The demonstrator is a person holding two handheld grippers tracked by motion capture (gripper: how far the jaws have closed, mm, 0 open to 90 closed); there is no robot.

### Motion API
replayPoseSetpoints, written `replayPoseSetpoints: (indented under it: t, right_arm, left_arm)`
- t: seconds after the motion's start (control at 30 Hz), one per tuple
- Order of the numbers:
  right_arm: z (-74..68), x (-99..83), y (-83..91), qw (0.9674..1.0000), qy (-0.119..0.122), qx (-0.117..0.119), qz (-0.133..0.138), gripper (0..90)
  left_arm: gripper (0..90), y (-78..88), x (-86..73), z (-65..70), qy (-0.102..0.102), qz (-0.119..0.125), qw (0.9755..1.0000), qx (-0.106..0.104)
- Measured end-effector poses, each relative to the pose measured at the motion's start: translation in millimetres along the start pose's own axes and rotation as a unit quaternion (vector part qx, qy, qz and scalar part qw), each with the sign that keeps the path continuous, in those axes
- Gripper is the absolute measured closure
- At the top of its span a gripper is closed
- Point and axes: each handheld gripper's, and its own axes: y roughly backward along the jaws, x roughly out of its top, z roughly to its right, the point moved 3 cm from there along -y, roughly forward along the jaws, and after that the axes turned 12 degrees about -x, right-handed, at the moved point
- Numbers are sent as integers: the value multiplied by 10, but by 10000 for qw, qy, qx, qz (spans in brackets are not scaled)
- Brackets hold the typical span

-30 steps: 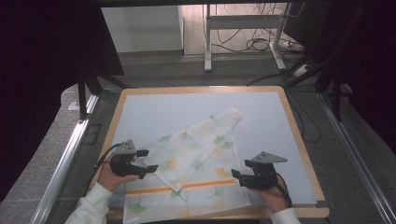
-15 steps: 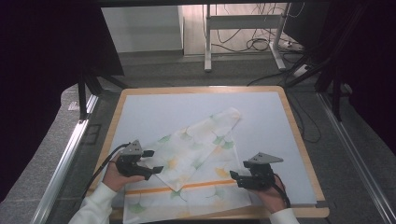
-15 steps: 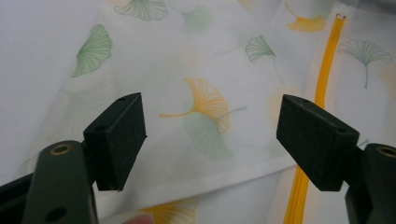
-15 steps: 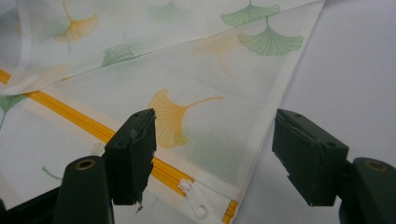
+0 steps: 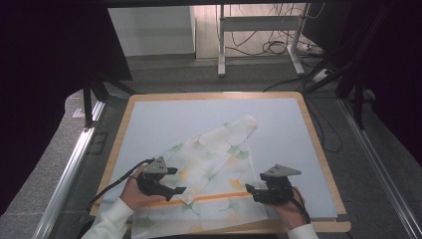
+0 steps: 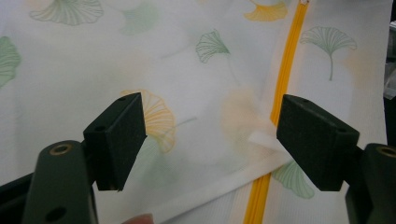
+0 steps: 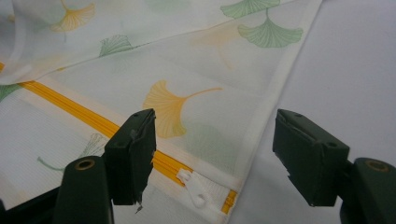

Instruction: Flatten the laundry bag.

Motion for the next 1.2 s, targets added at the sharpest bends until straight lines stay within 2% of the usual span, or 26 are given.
replayPoseSetpoints:
  t: [0.2, 0.5, 0.93, 1.1, 1.13, 1.2]
  right_arm:
    - [19, -7, -12, 10000, -31, -38, -19, 300]
    - [6, -14, -19, 10000, 24, -57, -49, 296]
    - [17, -27, -40, 9998, 50, -154, -121, 287]
    - [21, -30, -42, 9997, 55, -180, -138, 286]
    - [24, -32, -44, 9997, 61, -184, -155, 285]
    - [25, -35, -48, 9996, 58, -192, -178, 285]
  left_arm:
    - [233, -167, 30, 46, -66, -151, 9997, -172]
    - [232, -253, -13, 104, -109, -303, 9993, -211]
    - [221, -351, -95, 142, -116, -543, 9975, -434]
    - [231, -397, -124, 144, -127, -669, 9969, -397]
    - [247, -413, -131, 145, -174, -669, 9971, -302]
    - [293, -407, -132, 141, -166, -659, 9974, -244]
